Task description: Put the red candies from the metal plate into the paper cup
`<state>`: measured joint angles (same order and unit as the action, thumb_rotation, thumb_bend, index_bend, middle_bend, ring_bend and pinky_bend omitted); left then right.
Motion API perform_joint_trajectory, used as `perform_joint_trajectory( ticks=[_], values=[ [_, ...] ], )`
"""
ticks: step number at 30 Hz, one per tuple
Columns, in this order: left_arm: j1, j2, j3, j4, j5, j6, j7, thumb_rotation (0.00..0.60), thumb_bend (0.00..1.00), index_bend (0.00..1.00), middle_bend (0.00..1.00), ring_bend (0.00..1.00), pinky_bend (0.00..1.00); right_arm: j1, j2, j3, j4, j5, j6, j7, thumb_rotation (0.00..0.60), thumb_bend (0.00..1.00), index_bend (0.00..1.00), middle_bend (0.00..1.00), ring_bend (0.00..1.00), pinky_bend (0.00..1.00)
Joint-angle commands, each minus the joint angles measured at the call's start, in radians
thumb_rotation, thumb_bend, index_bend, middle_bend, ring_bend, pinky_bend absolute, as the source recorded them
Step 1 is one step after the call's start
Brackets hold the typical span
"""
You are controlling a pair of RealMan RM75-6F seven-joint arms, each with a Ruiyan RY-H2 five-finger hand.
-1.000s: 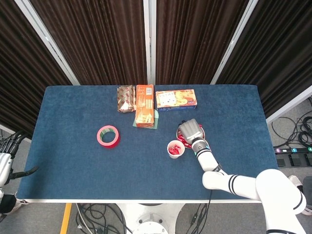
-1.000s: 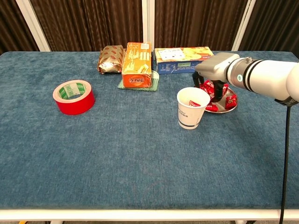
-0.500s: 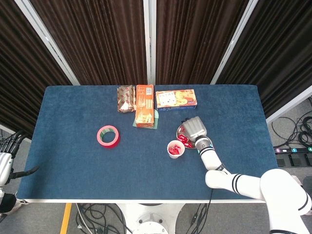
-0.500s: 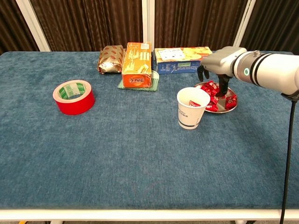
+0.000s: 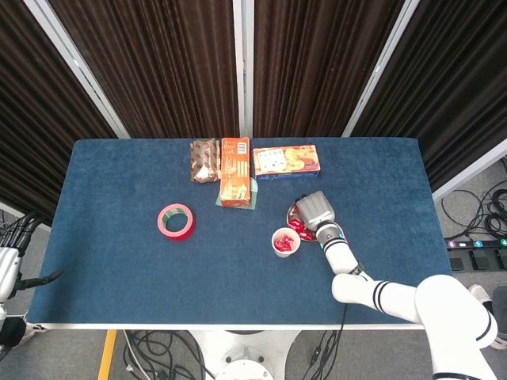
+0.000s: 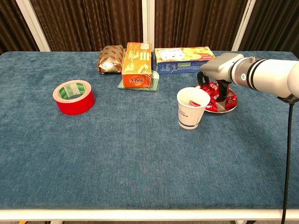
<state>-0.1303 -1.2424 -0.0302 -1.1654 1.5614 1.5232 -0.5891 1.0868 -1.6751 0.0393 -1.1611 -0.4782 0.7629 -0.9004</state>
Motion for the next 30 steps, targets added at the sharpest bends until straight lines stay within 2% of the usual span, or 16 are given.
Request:
perform_joint_trajectory(
  ticks=[1,19,24,30],
  values=[
    [-0.001,-0.001,0.000,0.001,0.000,-0.001,-0.001,0.600,0.12,0.13,0.10,0.03,0.10,0.007,0.003,-0.008,0.006,0.018,-0.013,-0.012,0.600,0.17,0.25,0.26,0.78,0.94],
    [-0.007,-0.011,-0.001,0.018,-0.006,-0.014,-0.005,0.600,0.12,0.13,0.10,0.03,0.10,0.024,-0.023,-0.027,0.055,0.047,-0.038,-0.016,0.600,0.19,0.25,0.27,0.78,0.94],
    [-0.006,-0.010,-0.002,0.021,-0.007,-0.011,-0.008,0.600,0.12,0.13,0.10,0.03,0.10,0.024,-0.030,-0.025,0.060,0.026,-0.036,-0.003,0.600,0.19,0.25,0.30,0.78,0.94],
    [-0.007,-0.009,-0.002,0.019,-0.005,-0.008,-0.009,0.600,0.12,0.13,0.10,0.03,0.10,0.017,-0.033,-0.030,0.060,0.010,-0.024,0.002,0.600,0.19,0.29,0.34,0.79,0.94]
  ],
)
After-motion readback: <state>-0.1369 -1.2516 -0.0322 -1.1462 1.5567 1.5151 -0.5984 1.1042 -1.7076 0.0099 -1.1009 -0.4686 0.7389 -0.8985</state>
